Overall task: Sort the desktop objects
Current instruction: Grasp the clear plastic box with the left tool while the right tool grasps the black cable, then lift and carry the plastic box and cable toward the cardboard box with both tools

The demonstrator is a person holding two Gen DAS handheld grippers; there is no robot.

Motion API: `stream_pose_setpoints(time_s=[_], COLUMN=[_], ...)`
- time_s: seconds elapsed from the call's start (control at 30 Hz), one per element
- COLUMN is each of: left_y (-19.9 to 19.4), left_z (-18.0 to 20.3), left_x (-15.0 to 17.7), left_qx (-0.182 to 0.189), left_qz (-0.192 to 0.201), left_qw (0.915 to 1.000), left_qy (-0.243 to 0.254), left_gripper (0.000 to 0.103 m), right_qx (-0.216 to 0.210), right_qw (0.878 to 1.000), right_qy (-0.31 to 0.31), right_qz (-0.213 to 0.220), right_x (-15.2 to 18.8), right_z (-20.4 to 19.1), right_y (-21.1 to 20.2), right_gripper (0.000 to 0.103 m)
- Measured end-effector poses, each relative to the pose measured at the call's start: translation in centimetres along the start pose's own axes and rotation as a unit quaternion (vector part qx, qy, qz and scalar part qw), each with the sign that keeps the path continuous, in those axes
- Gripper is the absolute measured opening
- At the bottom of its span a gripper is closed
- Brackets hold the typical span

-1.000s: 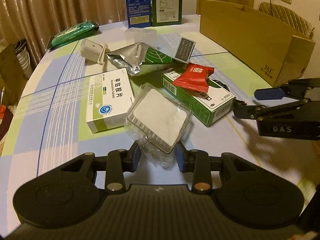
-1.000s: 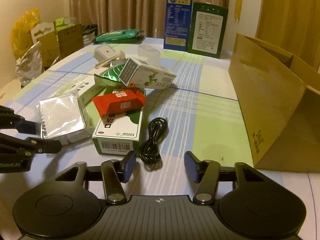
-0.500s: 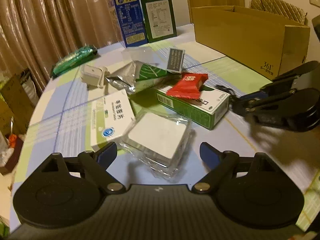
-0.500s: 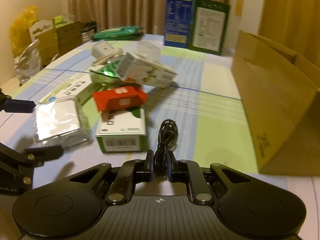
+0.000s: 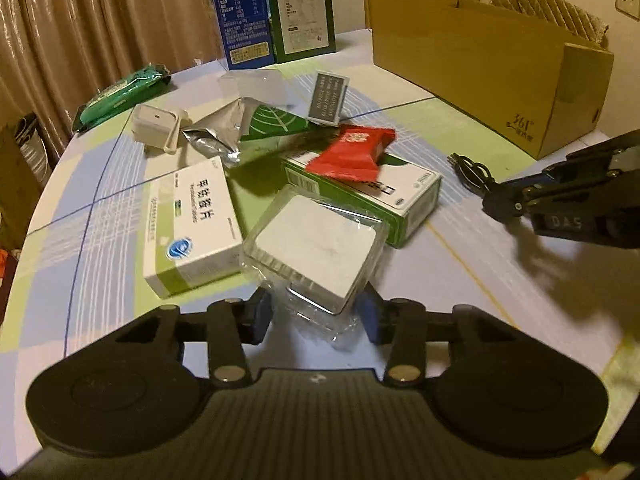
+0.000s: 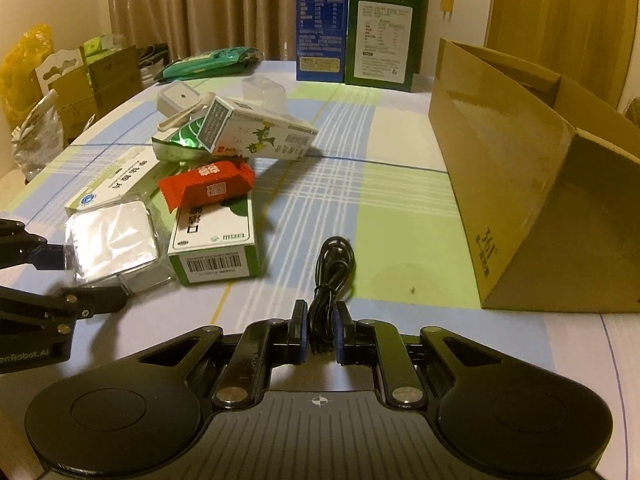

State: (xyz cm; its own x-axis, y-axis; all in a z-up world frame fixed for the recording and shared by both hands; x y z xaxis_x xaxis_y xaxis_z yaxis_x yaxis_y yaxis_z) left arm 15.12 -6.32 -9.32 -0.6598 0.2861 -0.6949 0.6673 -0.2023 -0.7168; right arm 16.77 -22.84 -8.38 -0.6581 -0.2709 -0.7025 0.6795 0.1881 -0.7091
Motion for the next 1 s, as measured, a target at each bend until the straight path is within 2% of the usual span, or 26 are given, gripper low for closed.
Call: stream_pose_setpoints(time_s=[0.13, 0.23, 0.27, 0.4, 0.53, 0.67, 0.73, 0.77, 0.9, 1.0], left_y=[-0.3, -0.2, -0.1, 0.2, 0.4, 0.4, 0.4, 0.4, 0.1, -0.4], left_z=[0.6, 0.7, 0.7, 0.7, 0.9, 1.1, 1.2, 1.2, 1.5, 1.7], left_x=[0.3, 0.2, 0.2, -0.1, -0.3, -0.4, -0.3, -0.3, -0.2, 0.2], left_qx=[0.005, 0.004, 0.004, 0.009, 0.012, 0.014, 0.015, 0.017, 0.015, 0.014], left_qz=[0.001, 0.005, 0.008, 0.015, 0.014, 0.013, 0.013, 0.013, 0.006, 0.001], left_qw=[1.0000, 1.0000, 1.0000, 0.9998, 0.9998, 0.9998, 0.9998, 0.9998, 0.9999, 0.9999], left_qy=[0.003, 0.004, 0.005, 0.005, 0.008, 0.006, 0.005, 0.005, -0.003, -0.010], left_gripper=[0.039, 0.045, 0.051, 0.053, 0.051, 0.046, 0.044, 0.037, 0.031, 0.031], right_qx=[0.006, 0.008, 0.008, 0.010, 0.007, 0.001, -0.003, -0.002, -0.001, 0.003], right_qw=[1.000, 1.000, 1.000, 1.000, 1.000, 1.000, 1.000, 1.000, 1.000, 1.000], right_qy=[-0.008, -0.014, -0.014, -0.007, 0.003, 0.002, 0.000, -0.004, -0.001, 0.006], right_qz=[0.004, 0.008, 0.010, 0.015, 0.017, 0.017, 0.017, 0.016, 0.013, 0.015], right_x=[0.1, 0.1, 0.0, -0.3, -0.6, -0.8, -0.8, -0.8, -0.6, -0.5], right_z=[-0.1, -0.2, -0.2, 0.1, 0.3, 0.1, -0.1, -0.2, -0.2, 0.0], right_y=[0.0, 0.1, 0.1, 0.5, 0.9, 1.0, 1.0, 0.9, 0.7, 0.2], right_gripper=[0.010, 0.011, 0.012, 0.030, 0.030, 0.028, 0.018, 0.009, 0.008, 0.008])
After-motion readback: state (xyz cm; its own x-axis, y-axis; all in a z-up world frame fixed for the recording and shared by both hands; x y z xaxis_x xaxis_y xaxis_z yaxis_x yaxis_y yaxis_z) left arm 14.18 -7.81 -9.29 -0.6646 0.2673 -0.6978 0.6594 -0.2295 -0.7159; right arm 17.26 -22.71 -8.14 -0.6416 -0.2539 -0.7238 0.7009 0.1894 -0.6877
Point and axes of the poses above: each gripper's, at about its wrist camera, not at the fingertips, and y roughly the way its jaws point, z to its right, x to its underside, the point moved 9 cm from there along y, roughly the way its jaws point, and after that the axes turned 4 degrees about -y, right-handed, at the moved point
